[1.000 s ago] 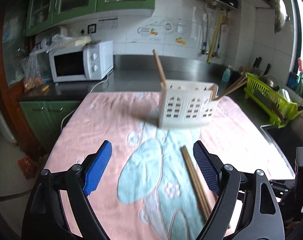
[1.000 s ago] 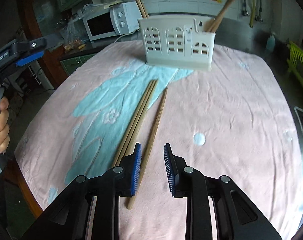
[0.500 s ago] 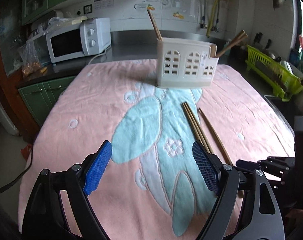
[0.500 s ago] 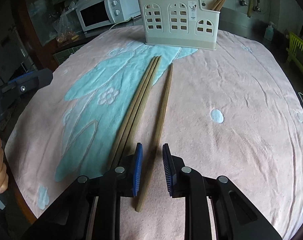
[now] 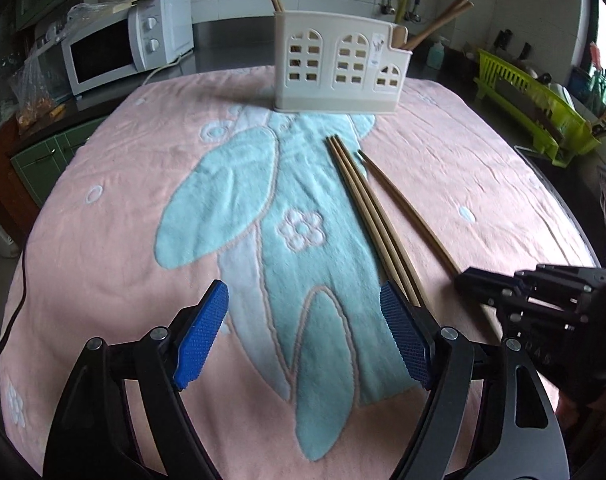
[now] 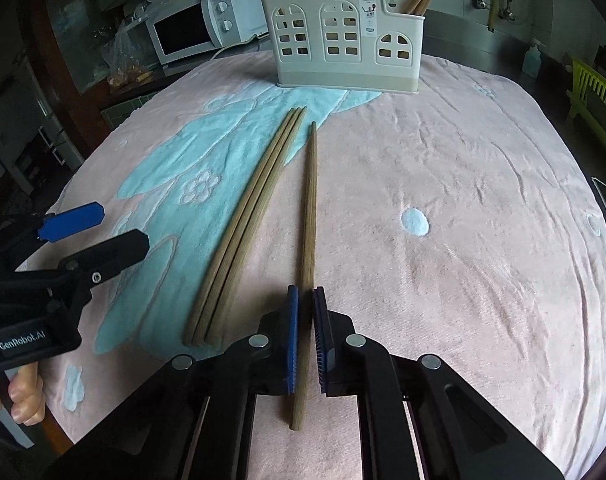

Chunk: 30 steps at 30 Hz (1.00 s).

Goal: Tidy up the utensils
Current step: 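Move both tools back down to the remaining chopsticks, then close the left tool on a chopstick while the right tool grasps another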

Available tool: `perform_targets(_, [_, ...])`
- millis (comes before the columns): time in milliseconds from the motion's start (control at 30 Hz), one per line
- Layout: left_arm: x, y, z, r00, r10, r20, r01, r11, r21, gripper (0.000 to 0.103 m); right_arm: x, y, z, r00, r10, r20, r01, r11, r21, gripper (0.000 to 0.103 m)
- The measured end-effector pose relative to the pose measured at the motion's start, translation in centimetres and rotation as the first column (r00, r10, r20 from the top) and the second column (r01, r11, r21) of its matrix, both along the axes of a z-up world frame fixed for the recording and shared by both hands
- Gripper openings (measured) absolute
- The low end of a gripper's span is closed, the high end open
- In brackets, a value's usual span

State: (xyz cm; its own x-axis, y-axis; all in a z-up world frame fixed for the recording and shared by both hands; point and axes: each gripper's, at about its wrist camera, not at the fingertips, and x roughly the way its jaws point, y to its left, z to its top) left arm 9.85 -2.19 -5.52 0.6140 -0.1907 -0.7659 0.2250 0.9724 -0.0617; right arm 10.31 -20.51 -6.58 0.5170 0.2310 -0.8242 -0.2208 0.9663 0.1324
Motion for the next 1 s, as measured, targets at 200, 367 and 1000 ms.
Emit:
perform_targets(200, [0.2,-1.1,-0.5,0.999,-0.021,-0.029,0.022,1.000,0.011,0.077,-0.4,-2.0,0.0,1.000,-0.030,-0.001,0.030,1.000,0.008,0.007])
perform_targets(367, [0.7,-2.0,-0.9,0.999,-0.006,-0.053,0.006,1.000,-0.001,0.077,-0.6,-3.2,0.0,0.999,-0.047,-0.003,0.047,0.999,0.019,0.007])
perform_targets(1000, [2.0,-3.9,-2.2,0.994,0.053,-0.100,-0.049,0.998,0.040,0.077,-0.6,-3.7,-0.2,0.999,-0.043,0.001,0.043,0.997,0.057,0.007])
